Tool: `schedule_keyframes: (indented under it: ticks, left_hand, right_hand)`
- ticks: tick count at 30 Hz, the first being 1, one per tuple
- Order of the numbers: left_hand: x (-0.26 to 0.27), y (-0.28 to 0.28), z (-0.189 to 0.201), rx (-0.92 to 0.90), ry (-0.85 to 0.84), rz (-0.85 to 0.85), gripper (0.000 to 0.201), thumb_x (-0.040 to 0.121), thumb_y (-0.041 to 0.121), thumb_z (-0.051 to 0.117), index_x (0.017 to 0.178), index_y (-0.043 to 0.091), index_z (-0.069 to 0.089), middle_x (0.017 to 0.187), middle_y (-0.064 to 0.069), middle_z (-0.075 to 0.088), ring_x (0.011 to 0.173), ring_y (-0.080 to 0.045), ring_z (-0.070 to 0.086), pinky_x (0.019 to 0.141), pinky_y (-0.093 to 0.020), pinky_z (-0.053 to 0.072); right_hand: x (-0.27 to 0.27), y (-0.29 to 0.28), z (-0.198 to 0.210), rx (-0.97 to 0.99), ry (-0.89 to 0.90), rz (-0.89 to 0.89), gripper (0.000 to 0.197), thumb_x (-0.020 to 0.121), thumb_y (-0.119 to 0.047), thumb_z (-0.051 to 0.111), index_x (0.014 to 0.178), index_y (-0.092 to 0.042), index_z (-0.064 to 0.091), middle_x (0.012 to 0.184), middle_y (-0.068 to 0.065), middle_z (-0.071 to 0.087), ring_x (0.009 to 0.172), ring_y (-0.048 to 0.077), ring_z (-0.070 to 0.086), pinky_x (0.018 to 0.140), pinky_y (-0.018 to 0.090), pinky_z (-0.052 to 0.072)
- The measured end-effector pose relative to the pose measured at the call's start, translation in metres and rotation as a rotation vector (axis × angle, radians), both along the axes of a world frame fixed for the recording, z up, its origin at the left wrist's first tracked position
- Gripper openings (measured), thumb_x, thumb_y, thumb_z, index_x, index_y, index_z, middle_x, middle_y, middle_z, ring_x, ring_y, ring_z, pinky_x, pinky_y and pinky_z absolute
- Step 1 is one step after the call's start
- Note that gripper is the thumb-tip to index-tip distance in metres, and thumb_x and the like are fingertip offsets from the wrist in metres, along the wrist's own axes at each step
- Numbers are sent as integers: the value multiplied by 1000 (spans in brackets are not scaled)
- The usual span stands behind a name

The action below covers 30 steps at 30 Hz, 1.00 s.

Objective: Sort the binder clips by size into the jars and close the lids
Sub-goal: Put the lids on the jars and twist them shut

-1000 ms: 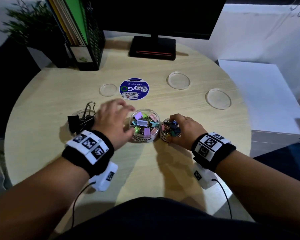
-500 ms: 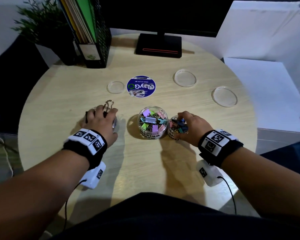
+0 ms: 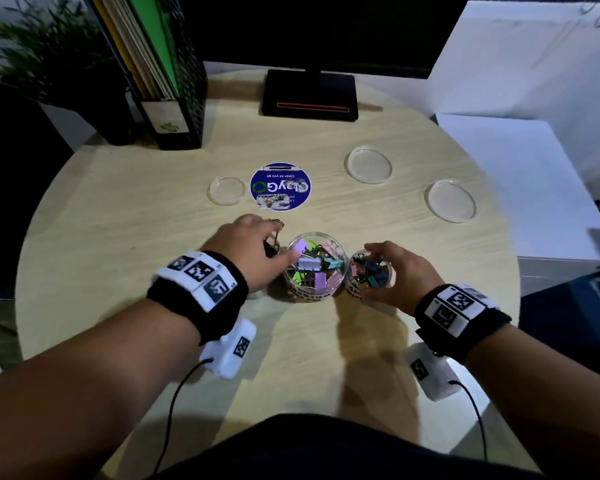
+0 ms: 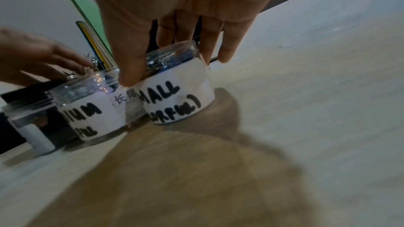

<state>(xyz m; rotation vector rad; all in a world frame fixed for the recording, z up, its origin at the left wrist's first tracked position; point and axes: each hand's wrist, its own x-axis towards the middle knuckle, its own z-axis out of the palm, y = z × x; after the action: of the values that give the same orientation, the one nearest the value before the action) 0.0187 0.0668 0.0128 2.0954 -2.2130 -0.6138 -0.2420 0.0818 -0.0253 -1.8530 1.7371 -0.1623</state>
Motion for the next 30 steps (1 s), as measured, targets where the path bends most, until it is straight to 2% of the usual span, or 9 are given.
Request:
schedule_keyframes:
  ticks: [2,4,7,9,15,19,23,27,30]
  left_hand:
    - [11,-22,13,-106,158,116,45,85,60,48,115,29,60,126,-3,58,112,-25,54,91,-31,41]
    - [29,-50,18,-179,153,197,34,92,46,47,108,23,65,117,-8,63,104,-29,57,86,-31,43]
    - [63,-91,1,-53,-84,125,26,95,26,46,112,22,65,129,-9,57,115,-30,52,95,-33,41]
    - [77,-110,-22,89,-201,7,28,93,18,47,114,23,65,134,-6,53,120,-27,49,98,-30,38]
    - [74,-129,-55,227,-283,-203,39,92,10,47,125,27,59,147,2,38,135,-17,34,105,-20,25]
    - [71,-123,-61,226,-396,-208,49,91,7,42,135,25,47,147,4,38,133,-21,37,110,-32,31]
    - [69,-117,-46,246,-430,-142,47,93,8,41,139,20,43,148,0,36,134,-23,35,111,-34,29]
    - [71,-102,-8,104,-394,-82,57,85,3,45,137,25,44,146,3,36,132,-23,37,107,-40,34]
    - [55,-80,33,-65,-227,-31,61,82,-1,44,136,28,46,146,8,37,133,-19,34,108,-33,30]
  right_hand:
    - [-1,0,-2,-6,-9,-3,70,62,-28,83,124,-22,50,126,-6,57,114,19,54,92,24,39]
    - [-1,1,-4,-15,-30,-5,71,61,-27,83,123,-20,50,127,-7,57,116,19,53,95,26,40]
    - [-1,1,-5,-7,-37,-5,77,62,-28,83,129,-24,46,122,-8,57,115,17,52,96,25,38]
    - [-1,0,-4,-1,-36,3,69,62,-28,83,122,-25,49,126,-11,55,115,14,52,93,21,37]
    - [-4,-3,-6,-2,-29,40,57,61,-29,84,105,-28,48,134,-14,50,116,13,52,97,26,40]
    - [-5,-1,-9,-32,-47,42,57,60,-27,85,105,-24,50,134,-16,49,116,14,52,95,26,40]
    - [-6,-1,-9,-39,-40,53,58,62,-29,83,109,-23,50,137,-16,47,117,14,51,96,26,40]
    - [-8,-2,-8,-14,-18,93,73,65,-33,81,127,-26,43,139,-13,46,122,14,49,99,27,40]
    - [-10,-3,2,-64,5,135,94,58,-40,84,136,-25,34,147,-7,35,133,16,34,108,31,33]
